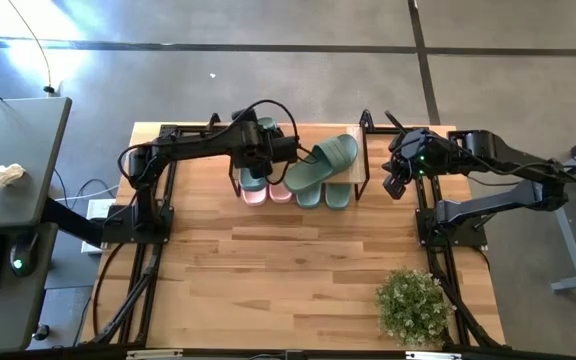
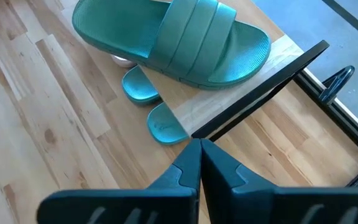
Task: Pick and place slides into the shelf
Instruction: Adjust the green slides on and under the shelf
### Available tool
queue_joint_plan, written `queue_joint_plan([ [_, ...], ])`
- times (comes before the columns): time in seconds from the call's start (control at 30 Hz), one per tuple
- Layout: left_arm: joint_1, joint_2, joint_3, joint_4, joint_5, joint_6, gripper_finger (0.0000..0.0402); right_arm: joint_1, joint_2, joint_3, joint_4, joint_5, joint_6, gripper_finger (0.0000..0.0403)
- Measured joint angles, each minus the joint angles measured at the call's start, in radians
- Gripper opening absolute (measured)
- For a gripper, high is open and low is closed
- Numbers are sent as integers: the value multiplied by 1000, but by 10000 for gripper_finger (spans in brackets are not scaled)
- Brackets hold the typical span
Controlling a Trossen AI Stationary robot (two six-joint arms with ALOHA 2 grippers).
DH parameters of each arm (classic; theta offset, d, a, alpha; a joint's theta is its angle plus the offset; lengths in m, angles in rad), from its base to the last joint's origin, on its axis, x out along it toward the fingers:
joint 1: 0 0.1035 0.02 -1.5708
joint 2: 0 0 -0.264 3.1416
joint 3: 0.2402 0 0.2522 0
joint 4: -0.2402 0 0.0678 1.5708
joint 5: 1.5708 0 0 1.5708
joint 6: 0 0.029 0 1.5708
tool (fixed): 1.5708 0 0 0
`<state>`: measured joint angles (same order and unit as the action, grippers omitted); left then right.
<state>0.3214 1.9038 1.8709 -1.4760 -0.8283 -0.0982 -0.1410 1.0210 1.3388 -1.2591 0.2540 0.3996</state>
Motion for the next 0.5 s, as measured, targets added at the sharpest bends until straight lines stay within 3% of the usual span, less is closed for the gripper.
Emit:
queue_joint_plan([
  [0.5, 45, 23, -1, -10, 9, 11, 0, 0, 0, 0, 0, -22, 0, 0],
])
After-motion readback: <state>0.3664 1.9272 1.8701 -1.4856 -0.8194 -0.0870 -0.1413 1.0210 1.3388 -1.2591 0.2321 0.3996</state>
